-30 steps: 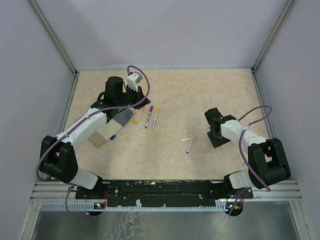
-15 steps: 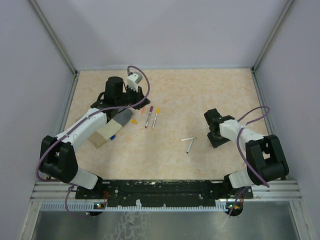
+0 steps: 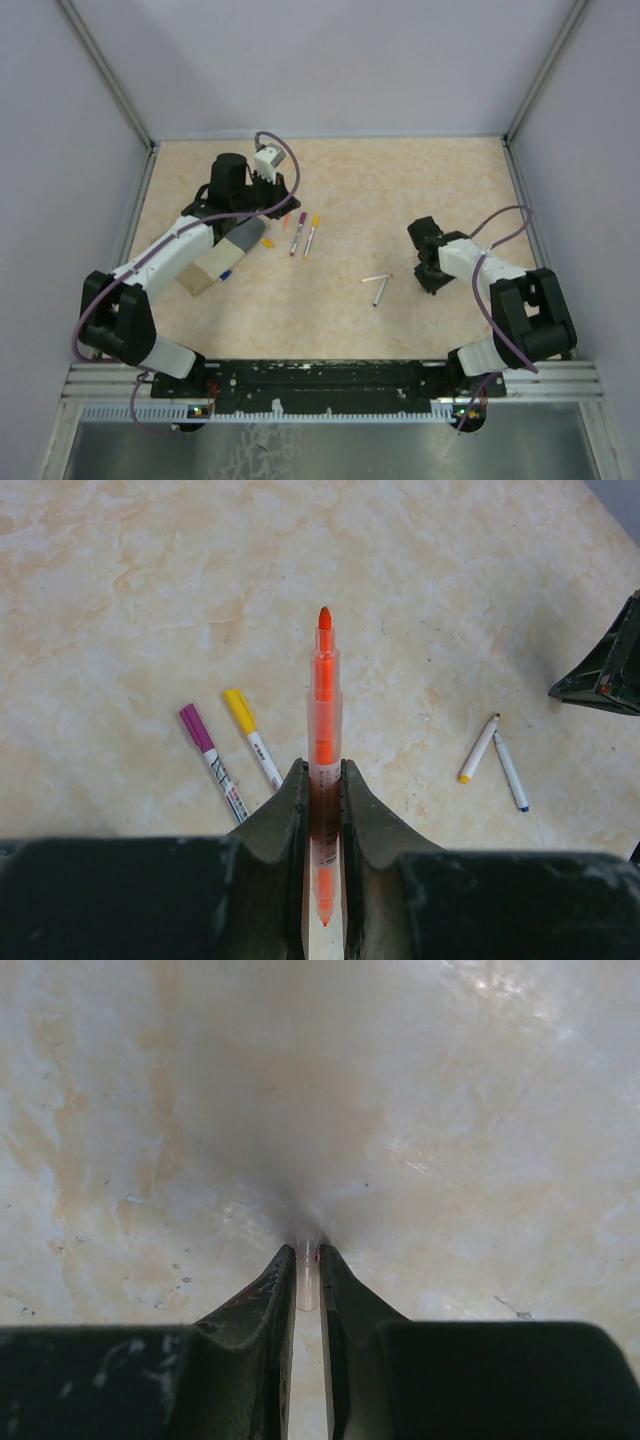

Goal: Insert the pens into the pen caps
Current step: Insert the pen cap onto the pen.

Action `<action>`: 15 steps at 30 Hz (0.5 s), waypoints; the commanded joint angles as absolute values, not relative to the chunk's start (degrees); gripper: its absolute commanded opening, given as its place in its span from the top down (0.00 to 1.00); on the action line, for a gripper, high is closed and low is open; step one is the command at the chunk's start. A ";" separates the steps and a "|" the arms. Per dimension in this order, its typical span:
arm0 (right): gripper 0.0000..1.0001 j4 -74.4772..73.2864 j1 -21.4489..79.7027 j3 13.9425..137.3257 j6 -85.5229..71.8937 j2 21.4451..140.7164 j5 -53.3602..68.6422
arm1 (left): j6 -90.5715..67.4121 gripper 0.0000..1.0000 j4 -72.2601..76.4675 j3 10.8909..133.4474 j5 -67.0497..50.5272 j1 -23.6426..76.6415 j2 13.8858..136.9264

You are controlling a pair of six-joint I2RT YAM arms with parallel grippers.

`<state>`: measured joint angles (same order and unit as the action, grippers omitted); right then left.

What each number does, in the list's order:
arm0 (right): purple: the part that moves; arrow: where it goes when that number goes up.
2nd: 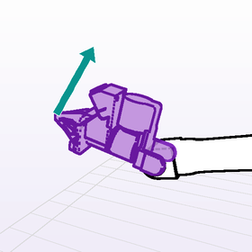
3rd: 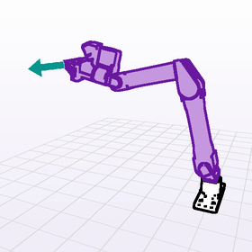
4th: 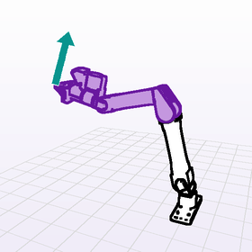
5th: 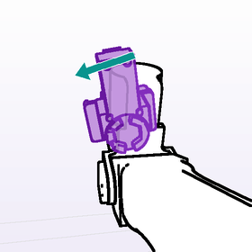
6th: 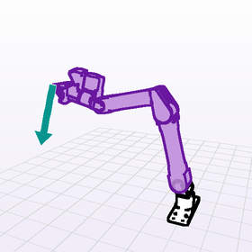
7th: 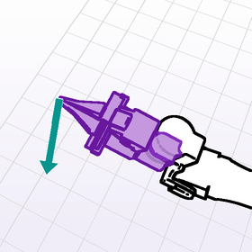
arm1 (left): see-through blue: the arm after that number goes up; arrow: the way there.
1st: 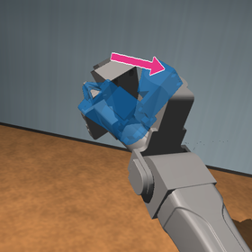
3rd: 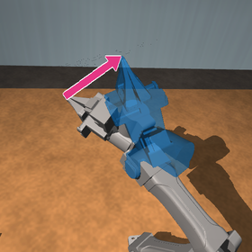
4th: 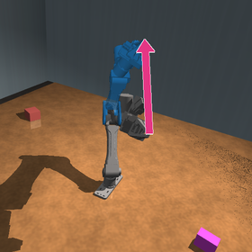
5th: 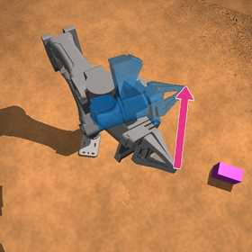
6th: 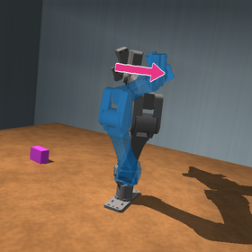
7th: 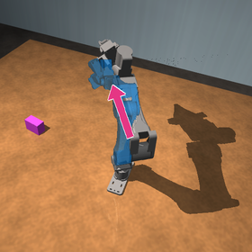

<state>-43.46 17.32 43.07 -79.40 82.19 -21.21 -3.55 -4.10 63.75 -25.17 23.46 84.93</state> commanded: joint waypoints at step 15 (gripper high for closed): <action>0.87 -27.87 16.46 52.76 -34.33 89.81 -12.88 | -2.33 1.00 -4.77 65.92 -26.10 23.44 85.19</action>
<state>-29.78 17.10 48.21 -44.16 88.12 -16.45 -3.14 -5.02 63.86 -25.15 23.46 85.01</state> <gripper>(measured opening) 0.128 0.162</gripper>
